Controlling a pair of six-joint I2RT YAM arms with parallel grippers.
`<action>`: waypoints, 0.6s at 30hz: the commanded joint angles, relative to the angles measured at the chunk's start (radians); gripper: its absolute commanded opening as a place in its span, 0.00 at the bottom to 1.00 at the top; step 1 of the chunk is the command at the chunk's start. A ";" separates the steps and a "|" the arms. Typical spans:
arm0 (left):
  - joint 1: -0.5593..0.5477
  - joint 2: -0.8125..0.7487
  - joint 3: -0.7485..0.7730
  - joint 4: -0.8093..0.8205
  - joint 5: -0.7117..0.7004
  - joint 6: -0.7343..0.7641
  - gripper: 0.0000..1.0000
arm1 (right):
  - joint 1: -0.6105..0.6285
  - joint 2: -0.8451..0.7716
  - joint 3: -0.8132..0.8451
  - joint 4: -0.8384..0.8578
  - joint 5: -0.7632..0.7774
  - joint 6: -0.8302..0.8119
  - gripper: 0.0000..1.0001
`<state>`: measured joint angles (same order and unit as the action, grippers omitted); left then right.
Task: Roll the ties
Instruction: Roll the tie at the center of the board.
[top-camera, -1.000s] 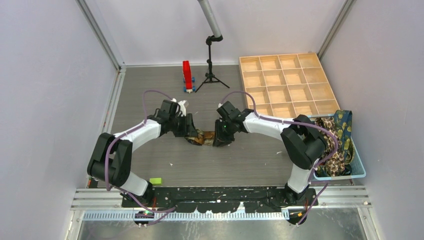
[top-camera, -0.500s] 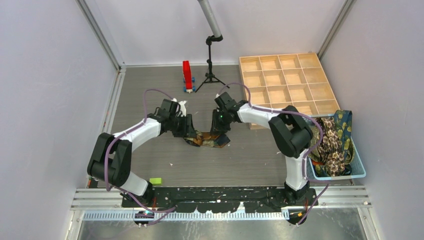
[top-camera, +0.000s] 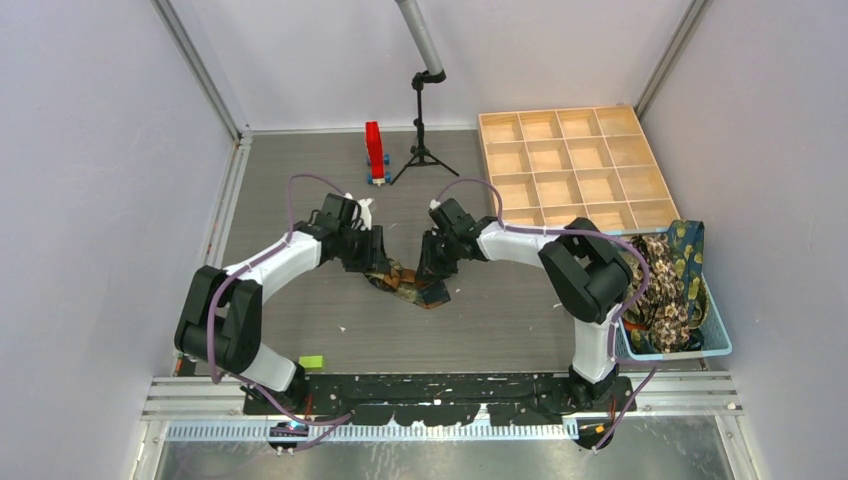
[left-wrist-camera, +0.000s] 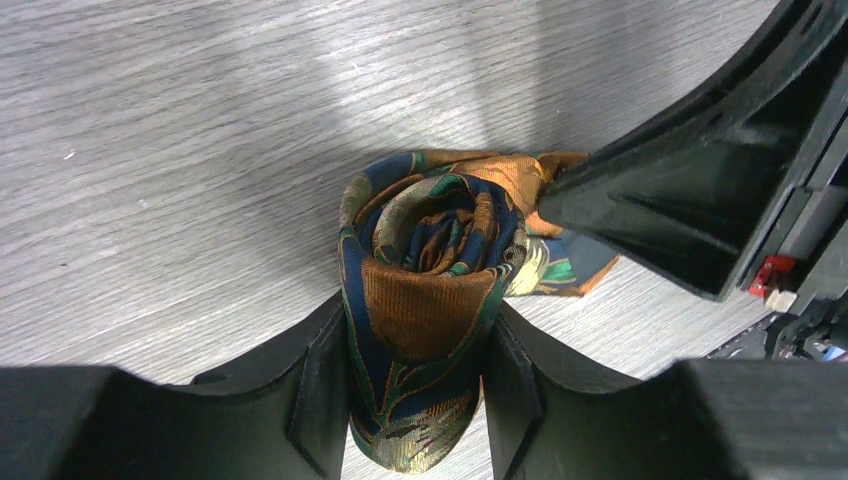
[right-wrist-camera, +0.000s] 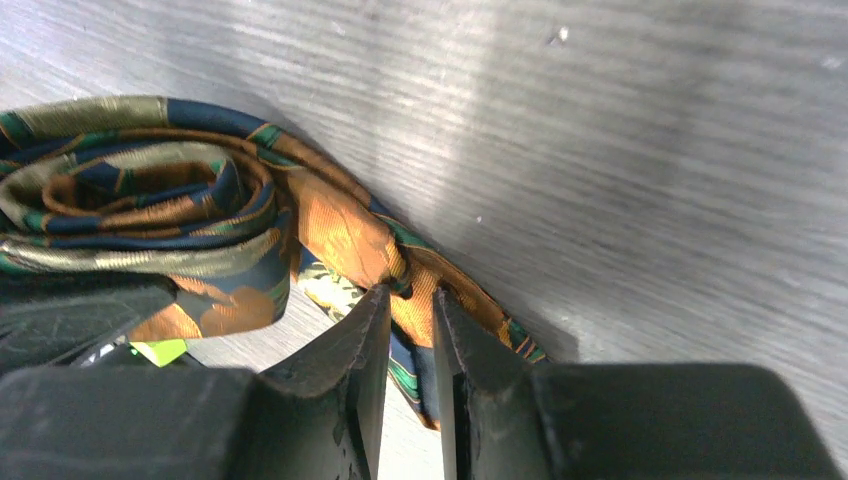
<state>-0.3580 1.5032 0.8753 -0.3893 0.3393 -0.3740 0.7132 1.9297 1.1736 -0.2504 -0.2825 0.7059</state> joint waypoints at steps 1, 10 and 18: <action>0.002 -0.021 0.052 -0.046 -0.051 0.033 0.45 | 0.031 0.002 -0.069 -0.082 0.053 0.008 0.28; -0.073 -0.019 0.102 -0.138 -0.219 0.073 0.44 | 0.035 -0.036 0.008 -0.146 0.071 -0.008 0.28; -0.171 -0.009 0.152 -0.184 -0.449 0.077 0.43 | 0.035 -0.080 0.029 -0.177 0.081 -0.009 0.28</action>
<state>-0.4942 1.5032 0.9672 -0.5346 0.0696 -0.3237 0.7444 1.8980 1.1820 -0.3599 -0.2401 0.7128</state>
